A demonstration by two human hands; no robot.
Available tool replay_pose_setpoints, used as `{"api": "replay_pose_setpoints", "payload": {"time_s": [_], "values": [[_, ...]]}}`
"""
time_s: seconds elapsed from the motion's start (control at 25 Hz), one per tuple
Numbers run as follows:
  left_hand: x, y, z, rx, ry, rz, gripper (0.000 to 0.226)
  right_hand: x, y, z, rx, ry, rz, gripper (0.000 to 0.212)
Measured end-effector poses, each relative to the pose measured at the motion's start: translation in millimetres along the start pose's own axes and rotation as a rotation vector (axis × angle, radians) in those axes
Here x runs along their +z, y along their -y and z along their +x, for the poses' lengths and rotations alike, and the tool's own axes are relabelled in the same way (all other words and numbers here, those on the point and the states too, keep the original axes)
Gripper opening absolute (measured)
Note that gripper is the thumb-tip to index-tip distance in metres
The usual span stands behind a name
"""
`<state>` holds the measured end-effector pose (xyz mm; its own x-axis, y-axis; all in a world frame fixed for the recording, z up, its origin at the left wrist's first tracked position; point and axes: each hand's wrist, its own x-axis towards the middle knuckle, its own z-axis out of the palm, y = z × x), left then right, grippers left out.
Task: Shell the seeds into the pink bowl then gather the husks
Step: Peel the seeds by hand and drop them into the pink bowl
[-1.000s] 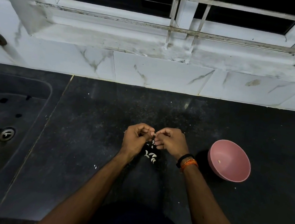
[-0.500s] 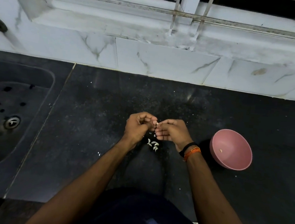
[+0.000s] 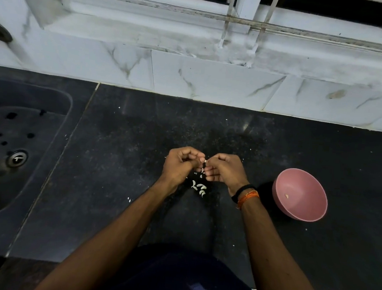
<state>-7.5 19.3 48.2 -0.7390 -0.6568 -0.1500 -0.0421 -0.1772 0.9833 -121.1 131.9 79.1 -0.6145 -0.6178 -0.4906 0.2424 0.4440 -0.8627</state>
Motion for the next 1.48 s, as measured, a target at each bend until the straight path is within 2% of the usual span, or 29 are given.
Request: {"api": "replay_pose_setpoints", "payload": {"time_s": [0.12, 0.32, 0.48, 0.6, 0.68, 0.84, 1.0, 1.28, 1.48], "values": [[2.6, -4.7, -3.3, -0.069, 0.031, -0.099, 0.009, 2.6, 2.5, -0.6, 0.048, -0.044, 0.021, 0.014], [1.0, -6.6, -6.6, -0.278, 0.029, -0.338, 0.013, 1.9, 2.2, -1.5, 0.106, -0.029, 0.092, 0.01], [1.9, -5.7, -5.3, -0.378, 0.023, -0.44, 0.011, 1.1, -5.4, -1.4, 0.076, -0.058, 0.001, 0.009], [2.7, -5.0, -4.6, -0.404, -0.001, -0.46, 0.01, -1.7, -5.9, -0.5, -0.014, -0.111, -0.147, 0.006], [3.5, -4.7, -4.3, -0.417, -0.018, -0.47, 0.009, -2.6, -4.8, 0.6, -0.072, -0.12, -0.215, 0.005], [3.9, -2.9, -2.2, -0.42, -0.041, -0.461, 0.009, -3.5, -3.1, 0.9, -0.115, -0.065, -0.227, 0.024], [3.9, -2.5, -2.9, -0.342, -0.017, -0.356, 0.011, -3.8, -1.1, 0.3, -0.148, -0.056, -0.224, 0.011], [6.8, -2.9, -3.1, -0.236, -0.023, -0.105, 0.014, -1.8, -1.9, -0.5, -0.153, -0.021, -0.169, 0.003], [5.7, 0.3, 0.4, -0.248, -0.08, -0.136, 0.02, 3.0, -4.9, 1.2, -0.191, -0.022, -0.202, 0.012]]}}
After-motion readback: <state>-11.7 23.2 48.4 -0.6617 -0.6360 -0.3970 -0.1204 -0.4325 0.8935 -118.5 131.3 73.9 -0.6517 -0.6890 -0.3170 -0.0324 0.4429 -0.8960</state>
